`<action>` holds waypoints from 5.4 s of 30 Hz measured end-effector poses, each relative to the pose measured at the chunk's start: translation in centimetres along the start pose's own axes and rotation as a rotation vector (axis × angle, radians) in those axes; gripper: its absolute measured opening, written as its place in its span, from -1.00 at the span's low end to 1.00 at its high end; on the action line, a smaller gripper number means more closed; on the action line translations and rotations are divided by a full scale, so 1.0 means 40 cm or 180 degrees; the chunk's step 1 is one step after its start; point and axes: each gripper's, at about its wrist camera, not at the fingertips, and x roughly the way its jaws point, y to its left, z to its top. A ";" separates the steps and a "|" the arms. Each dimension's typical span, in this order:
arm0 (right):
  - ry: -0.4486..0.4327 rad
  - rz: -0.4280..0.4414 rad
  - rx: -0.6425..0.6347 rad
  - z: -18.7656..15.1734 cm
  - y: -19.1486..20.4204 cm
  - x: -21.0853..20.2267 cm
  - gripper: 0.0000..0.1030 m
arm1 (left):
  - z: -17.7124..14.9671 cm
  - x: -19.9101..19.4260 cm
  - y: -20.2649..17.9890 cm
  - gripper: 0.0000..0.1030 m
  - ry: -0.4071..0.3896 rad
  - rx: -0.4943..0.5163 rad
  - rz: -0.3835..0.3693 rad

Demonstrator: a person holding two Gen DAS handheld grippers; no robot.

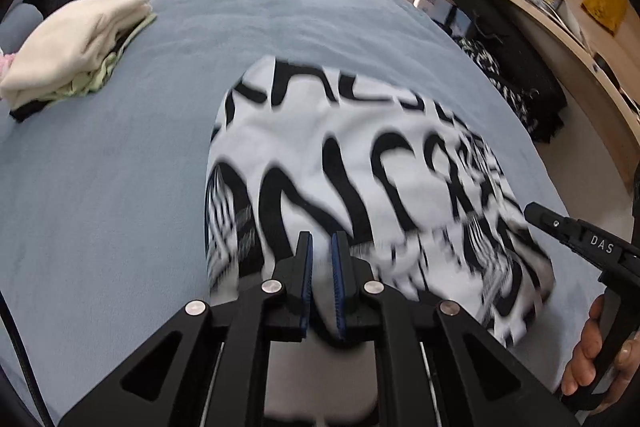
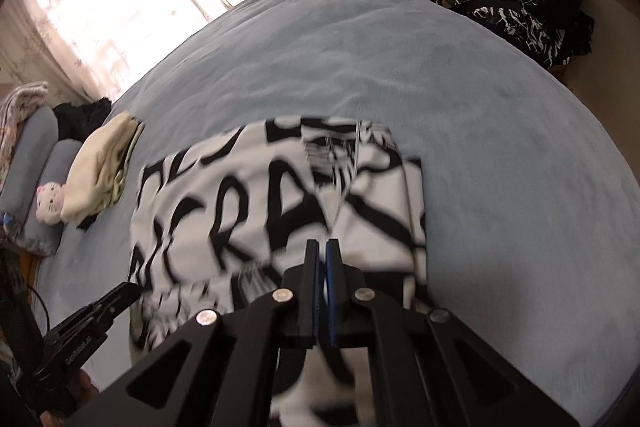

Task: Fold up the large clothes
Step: 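Press the folded garment flat with both tools, fingers closed on the fabric, then open both tools and slide them under the folded garment's edge, then grasp the folded garment with both tools and lift it off the bed, then carry the folded garment with both tools toward the cream blanket stack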

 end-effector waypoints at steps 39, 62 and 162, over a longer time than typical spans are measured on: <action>0.0181 0.0031 0.0300 -0.206 -0.027 -0.077 -0.94 | -0.138 -0.088 0.003 -0.76 0.0124 0.0175 0.0161; -0.0023 0.0491 -0.0237 -0.141 0.074 -0.195 -0.36 | -0.100 -0.187 0.001 0.36 -0.0089 0.0191 0.0117; 0.0411 0.1803 -0.1335 0.225 1.084 0.139 -0.27 | -0.096 -0.327 0.279 0.06 -0.0502 0.0127 0.0091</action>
